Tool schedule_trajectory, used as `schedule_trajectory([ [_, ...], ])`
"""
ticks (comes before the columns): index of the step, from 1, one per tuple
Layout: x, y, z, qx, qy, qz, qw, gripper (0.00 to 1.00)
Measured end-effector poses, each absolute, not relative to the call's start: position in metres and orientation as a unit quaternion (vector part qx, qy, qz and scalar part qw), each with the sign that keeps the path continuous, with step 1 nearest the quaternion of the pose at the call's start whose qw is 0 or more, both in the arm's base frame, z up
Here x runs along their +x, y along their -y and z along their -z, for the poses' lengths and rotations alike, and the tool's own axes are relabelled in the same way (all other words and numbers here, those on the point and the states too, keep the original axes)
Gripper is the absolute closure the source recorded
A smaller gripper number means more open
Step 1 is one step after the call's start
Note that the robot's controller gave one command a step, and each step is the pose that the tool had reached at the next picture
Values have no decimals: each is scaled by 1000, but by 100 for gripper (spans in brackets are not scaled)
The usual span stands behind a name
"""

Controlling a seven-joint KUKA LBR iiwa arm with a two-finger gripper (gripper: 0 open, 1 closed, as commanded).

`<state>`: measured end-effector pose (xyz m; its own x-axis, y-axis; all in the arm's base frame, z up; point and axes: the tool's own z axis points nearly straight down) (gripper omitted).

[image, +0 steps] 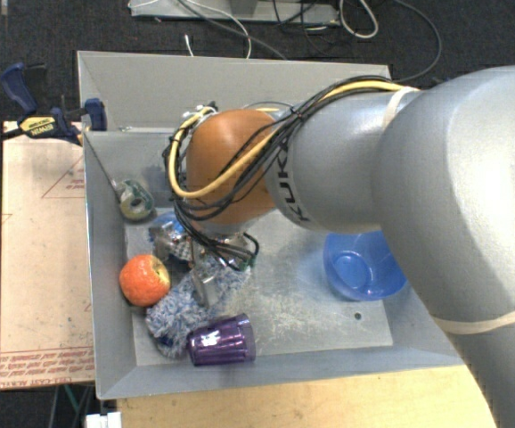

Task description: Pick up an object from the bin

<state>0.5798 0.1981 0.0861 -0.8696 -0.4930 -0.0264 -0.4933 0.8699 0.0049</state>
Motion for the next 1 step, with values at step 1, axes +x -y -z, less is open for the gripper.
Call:
schedule_trajectory([
  [1, 593, -208, -90, -247, -969, -6, 15, 0],
])
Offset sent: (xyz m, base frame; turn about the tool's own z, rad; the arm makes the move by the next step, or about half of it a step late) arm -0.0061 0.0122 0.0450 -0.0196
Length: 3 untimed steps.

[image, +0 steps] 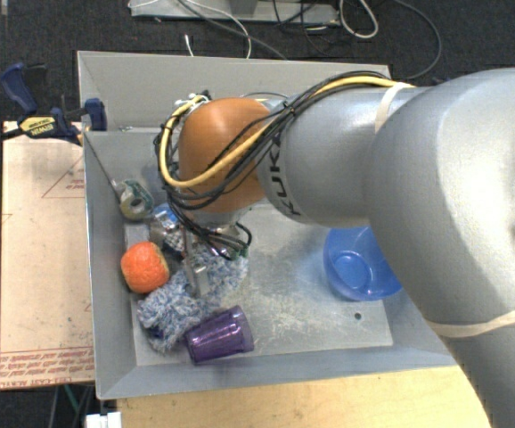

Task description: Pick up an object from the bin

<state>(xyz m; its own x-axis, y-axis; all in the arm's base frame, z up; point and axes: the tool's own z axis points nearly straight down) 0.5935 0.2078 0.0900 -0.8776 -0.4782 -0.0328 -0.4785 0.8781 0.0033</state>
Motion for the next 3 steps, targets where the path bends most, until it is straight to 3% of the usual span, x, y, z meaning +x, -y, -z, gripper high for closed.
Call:
schedule_trajectory([
  [1, 575, -212, -134, -264, -965, -6, 13, 0],
  [2, 545, -226, -69, -244, -970, -5, 15, 0],
  [3, 515, -208, -71, -263, -965, -6, 19, 100],
])
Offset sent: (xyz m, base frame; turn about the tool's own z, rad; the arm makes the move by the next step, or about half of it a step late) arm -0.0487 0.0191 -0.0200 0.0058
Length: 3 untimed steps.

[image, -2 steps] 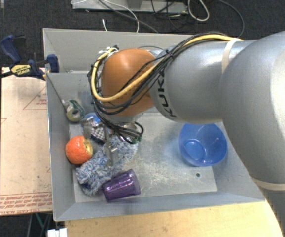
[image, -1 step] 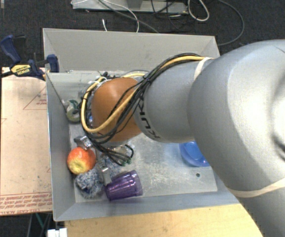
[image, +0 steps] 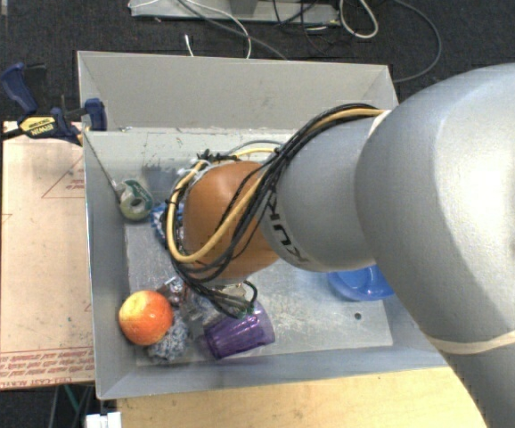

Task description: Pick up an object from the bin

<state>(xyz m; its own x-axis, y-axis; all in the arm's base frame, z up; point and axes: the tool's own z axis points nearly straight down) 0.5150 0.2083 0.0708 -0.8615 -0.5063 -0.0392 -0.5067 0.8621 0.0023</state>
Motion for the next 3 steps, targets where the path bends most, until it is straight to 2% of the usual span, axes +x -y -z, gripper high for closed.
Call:
schedule_trajectory([
  [2, 515, -208, -71, -262, -965, -6, 19, 100],
  [3, 589, -229, -121, -346, -938, -6, 18, 100],
])
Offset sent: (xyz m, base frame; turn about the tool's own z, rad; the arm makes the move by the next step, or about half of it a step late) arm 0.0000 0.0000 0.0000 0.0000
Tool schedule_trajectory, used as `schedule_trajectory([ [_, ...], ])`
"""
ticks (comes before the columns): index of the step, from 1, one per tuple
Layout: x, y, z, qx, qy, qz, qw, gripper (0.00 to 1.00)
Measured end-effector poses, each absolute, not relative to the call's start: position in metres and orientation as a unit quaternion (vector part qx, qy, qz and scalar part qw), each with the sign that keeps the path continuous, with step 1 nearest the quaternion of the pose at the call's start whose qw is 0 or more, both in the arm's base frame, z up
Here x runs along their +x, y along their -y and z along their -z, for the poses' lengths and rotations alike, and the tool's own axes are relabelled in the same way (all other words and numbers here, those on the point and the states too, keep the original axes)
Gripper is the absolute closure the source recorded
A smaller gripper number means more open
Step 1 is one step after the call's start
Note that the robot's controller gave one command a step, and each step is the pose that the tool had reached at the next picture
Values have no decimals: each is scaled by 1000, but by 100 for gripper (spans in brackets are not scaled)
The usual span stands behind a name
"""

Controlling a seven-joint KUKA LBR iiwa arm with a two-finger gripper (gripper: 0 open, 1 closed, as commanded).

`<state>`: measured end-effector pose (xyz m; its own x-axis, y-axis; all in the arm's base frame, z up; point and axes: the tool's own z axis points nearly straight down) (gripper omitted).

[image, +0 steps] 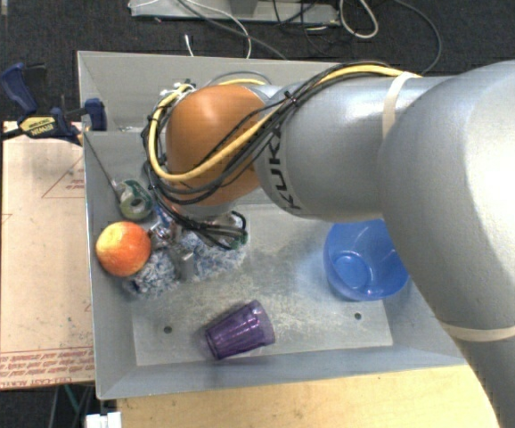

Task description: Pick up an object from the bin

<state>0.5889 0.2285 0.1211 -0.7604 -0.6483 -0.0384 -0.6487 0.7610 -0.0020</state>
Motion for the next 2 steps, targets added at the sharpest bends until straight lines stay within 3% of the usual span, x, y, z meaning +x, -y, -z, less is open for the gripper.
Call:
schedule_trajectory([
  [1, 589, -228, -121, -346, -938, -6, 18, 100],
  [2, 594, -230, -70, -434, -901, -5, 18, 100],
])
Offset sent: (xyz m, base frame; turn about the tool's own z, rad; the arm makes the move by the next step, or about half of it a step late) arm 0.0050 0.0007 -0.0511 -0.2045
